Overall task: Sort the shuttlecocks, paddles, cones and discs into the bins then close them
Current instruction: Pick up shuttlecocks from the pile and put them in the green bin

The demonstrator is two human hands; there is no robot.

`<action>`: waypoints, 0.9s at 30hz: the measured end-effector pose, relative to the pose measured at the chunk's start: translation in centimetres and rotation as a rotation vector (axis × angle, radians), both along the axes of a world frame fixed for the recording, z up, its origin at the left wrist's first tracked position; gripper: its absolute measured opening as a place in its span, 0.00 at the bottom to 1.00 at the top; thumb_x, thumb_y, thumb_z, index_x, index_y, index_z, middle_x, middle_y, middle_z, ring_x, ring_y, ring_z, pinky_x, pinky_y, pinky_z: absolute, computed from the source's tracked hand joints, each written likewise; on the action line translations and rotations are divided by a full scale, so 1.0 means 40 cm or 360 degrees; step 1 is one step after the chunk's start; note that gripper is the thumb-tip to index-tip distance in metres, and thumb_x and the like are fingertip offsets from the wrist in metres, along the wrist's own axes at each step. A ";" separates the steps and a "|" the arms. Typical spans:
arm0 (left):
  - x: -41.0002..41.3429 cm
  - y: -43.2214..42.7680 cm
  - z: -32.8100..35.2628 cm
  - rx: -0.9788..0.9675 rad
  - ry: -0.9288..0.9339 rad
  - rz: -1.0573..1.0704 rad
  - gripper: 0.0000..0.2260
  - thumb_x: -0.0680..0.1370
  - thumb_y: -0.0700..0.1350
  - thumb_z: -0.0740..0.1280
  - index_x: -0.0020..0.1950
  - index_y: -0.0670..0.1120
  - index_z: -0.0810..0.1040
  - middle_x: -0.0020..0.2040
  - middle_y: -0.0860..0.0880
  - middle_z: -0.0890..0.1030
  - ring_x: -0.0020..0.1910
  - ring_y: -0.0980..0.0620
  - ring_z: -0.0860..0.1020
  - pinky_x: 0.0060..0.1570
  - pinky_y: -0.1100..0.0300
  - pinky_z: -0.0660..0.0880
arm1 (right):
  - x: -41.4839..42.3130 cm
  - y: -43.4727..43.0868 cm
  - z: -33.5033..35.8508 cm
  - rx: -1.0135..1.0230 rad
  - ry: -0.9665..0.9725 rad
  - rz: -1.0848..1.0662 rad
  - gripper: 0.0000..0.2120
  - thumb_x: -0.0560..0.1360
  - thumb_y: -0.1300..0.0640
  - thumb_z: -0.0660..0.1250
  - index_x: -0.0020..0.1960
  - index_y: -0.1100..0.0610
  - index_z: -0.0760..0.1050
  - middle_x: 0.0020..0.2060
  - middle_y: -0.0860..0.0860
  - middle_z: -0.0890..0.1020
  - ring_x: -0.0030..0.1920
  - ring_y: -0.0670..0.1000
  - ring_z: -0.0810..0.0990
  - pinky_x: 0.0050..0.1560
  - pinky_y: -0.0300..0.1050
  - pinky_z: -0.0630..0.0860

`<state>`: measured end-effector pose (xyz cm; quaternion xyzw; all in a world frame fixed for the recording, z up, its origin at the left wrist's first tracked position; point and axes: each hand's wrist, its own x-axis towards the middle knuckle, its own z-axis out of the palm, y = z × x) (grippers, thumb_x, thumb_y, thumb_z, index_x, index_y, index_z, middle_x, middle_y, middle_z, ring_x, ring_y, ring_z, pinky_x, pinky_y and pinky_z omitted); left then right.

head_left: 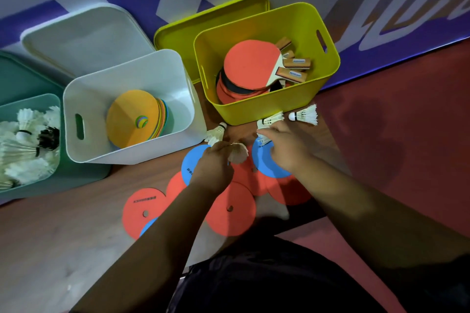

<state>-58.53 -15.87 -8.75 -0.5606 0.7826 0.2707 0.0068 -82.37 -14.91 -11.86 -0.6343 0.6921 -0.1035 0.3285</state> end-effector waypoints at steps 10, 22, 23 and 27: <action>0.126 0.043 0.063 -0.0004 0.0519 0.0440 0.17 0.70 0.48 0.81 0.55 0.49 0.82 0.51 0.53 0.82 0.49 0.54 0.82 0.52 0.50 0.81 | 0.073 -0.021 0.033 0.0047 0.0552 0.0068 0.14 0.77 0.64 0.64 0.60 0.51 0.77 0.60 0.56 0.73 0.48 0.63 0.82 0.40 0.49 0.68; 0.375 0.063 0.150 -0.0175 0.0821 0.0550 0.08 0.73 0.49 0.81 0.45 0.55 0.83 0.46 0.54 0.77 0.42 0.56 0.80 0.45 0.63 0.75 | 0.357 0.005 0.216 0.0104 0.0125 0.0218 0.03 0.77 0.51 0.70 0.46 0.48 0.78 0.43 0.47 0.83 0.46 0.52 0.83 0.45 0.51 0.81; 0.403 0.064 0.157 -0.0189 0.0847 0.0569 0.07 0.74 0.48 0.80 0.45 0.54 0.84 0.46 0.53 0.77 0.42 0.56 0.80 0.46 0.62 0.76 | 0.394 0.004 0.233 0.0126 0.0075 0.0252 0.02 0.76 0.52 0.71 0.46 0.48 0.79 0.43 0.48 0.85 0.46 0.51 0.84 0.46 0.50 0.81; 0.530 0.081 0.196 -0.0274 0.0993 0.0670 0.05 0.77 0.44 0.77 0.48 0.54 0.85 0.50 0.55 0.77 0.47 0.55 0.81 0.49 0.63 0.77 | 0.546 -0.015 0.292 0.0065 0.0037 0.0433 0.03 0.77 0.50 0.70 0.45 0.49 0.80 0.38 0.49 0.85 0.38 0.49 0.83 0.42 0.51 0.81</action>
